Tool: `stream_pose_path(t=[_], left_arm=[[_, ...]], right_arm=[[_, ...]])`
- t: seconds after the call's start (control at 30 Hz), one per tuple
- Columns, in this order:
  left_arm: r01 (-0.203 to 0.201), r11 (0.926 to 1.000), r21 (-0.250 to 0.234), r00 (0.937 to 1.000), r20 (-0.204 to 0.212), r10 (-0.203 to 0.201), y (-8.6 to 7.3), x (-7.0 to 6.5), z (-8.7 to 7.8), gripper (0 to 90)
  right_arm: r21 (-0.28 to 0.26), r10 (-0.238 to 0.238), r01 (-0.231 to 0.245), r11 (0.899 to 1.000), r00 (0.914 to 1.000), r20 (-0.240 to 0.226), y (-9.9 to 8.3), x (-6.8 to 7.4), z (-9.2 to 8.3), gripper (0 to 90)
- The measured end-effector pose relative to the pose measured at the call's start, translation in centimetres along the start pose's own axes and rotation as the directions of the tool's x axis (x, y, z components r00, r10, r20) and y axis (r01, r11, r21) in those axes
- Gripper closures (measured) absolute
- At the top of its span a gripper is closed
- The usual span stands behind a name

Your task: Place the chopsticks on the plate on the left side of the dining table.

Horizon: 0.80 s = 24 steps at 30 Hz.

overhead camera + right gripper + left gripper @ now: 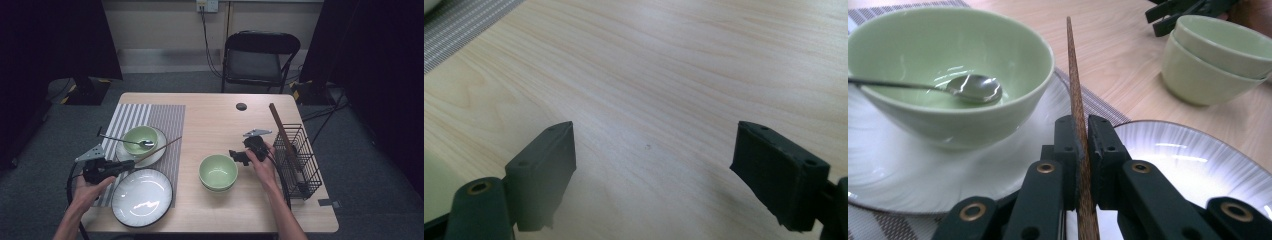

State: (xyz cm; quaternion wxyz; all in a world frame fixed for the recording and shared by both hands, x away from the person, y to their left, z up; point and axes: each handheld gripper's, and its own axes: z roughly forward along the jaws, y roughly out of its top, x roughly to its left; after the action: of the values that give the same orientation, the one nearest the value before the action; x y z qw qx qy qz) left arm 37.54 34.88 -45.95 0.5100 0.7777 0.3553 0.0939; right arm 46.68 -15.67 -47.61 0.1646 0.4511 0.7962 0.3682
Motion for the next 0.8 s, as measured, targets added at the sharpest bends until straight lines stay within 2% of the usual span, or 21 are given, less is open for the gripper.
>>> stream_pose_path(t=[0.07, 0.2, 0.5, 0.6, 0.7, 0.8], left_arm=[[-0.004, 0.9999, 0.016, 1.0000, -0.008, 0.004, -0.2, 0.1, 0.0, 84.0], [0.016, 0.9997, 0.018, 0.9998, -0.013, -0.016, -0.7, 0.5, 0.1, 84.0], [0.023, 0.9988, 0.043, 0.9991, -0.035, -0.022, -1.3, 1.1, 0.4, 84.0], [0.023, 0.9991, 0.036, 0.9989, -0.041, -0.022, -1.3, 1.1, 0.4, 84.0], [0.024, 0.9986, 0.048, 0.9988, -0.044, -0.021, -1.4, 1.2, 0.6, 83.9], [0.019, 0.9983, 0.055, 0.9988, -0.045, -0.017, -1.4, 1.3, 0.6, 83.8]], right_arm=[[0.007, -0.004, 0.004, 1.000, 1.0000, 0.004, -0.2, -0.1, 0.1, 17.2], [0.022, -0.005, 0.004, 1.000, 0.9999, 0.012, -0.5, -0.3, 0.4, 17.2], [0.059, -0.021, 0.018, 0.998, 0.9989, 0.043, -1.4, -0.4, 0.9, 17.3], [0.049, -0.025, 0.023, 0.999, 0.9987, 0.043, -1.7, -0.6, 1.0, 17.0], [0.042, -0.046, 0.043, 0.998, 0.9966, 0.068, -1.9, -0.3, 1.0, 16.4], [0.023, -0.039, 0.037, 0.999, 0.9964, 0.075, -2.2, -0.1, 1.0, 16.0]])
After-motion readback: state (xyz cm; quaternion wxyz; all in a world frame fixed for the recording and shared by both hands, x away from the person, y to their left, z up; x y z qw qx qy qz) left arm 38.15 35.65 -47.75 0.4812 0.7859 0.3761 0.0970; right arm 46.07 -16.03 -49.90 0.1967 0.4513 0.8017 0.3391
